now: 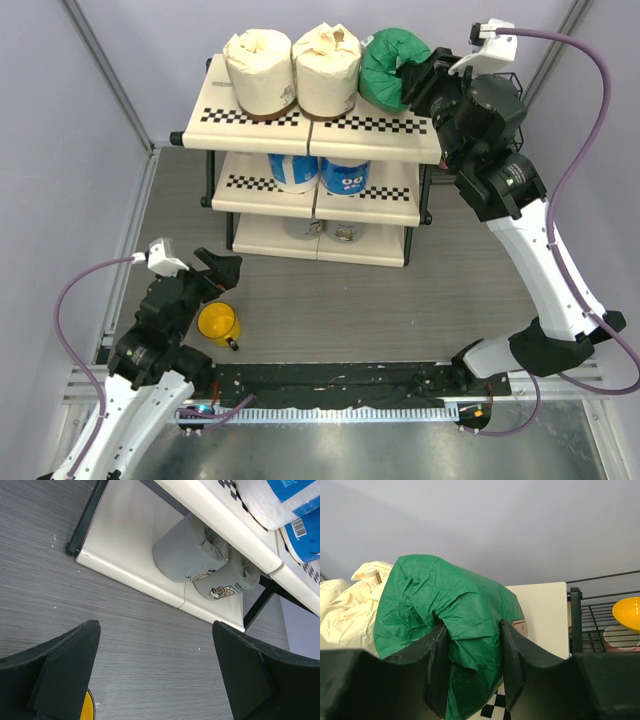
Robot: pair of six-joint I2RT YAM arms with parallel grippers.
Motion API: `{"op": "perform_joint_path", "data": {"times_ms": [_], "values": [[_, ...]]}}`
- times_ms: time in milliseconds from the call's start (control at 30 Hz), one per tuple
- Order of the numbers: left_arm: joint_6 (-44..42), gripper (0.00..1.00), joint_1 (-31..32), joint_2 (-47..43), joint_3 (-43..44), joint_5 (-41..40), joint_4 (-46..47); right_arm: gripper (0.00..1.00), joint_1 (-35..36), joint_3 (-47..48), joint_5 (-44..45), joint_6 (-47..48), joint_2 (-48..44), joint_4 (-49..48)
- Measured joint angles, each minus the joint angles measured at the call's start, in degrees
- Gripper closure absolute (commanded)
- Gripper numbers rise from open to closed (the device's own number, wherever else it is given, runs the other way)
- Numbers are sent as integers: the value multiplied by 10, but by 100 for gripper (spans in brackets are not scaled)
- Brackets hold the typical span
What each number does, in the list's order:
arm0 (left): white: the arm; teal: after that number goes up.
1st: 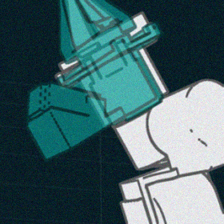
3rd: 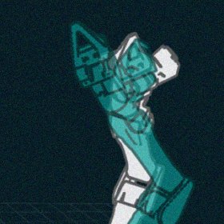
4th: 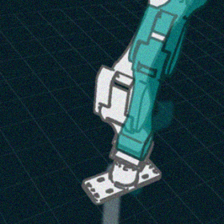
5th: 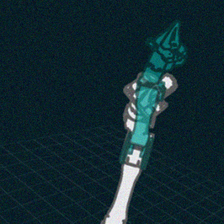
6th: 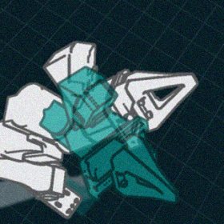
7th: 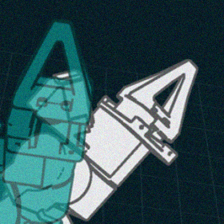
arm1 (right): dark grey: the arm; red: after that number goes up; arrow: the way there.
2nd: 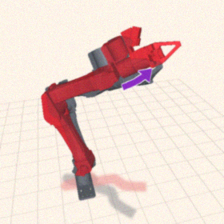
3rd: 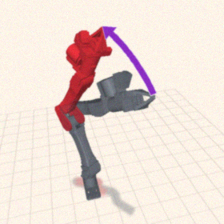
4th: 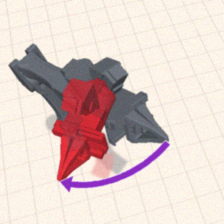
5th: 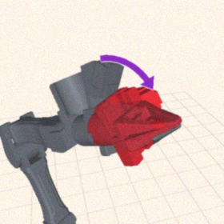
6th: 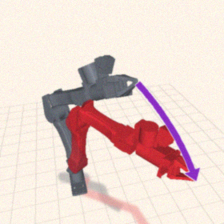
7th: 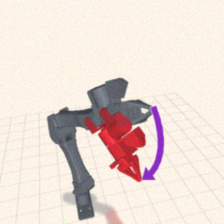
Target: Place and organize the paper towels onto the shelf
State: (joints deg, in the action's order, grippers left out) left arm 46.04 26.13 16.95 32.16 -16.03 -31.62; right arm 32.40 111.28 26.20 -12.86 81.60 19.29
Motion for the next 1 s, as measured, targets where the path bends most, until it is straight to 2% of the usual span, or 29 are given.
{"op": "perform_joint_path", "data": {"times_ms": [533, 800, 1000], "values": [[2, 0, 0, 20, -1, 2, 6, 68, 1, 1, 0, -12, -27, 46], [2, 0, 0, 21, -1, 2, 9, 50, 1, 2, 0, -13, -27, 48], [2, 0, 0, 21, -3, 2, 9, 50, 1, 11, 0, -14, -21, 48]]}}
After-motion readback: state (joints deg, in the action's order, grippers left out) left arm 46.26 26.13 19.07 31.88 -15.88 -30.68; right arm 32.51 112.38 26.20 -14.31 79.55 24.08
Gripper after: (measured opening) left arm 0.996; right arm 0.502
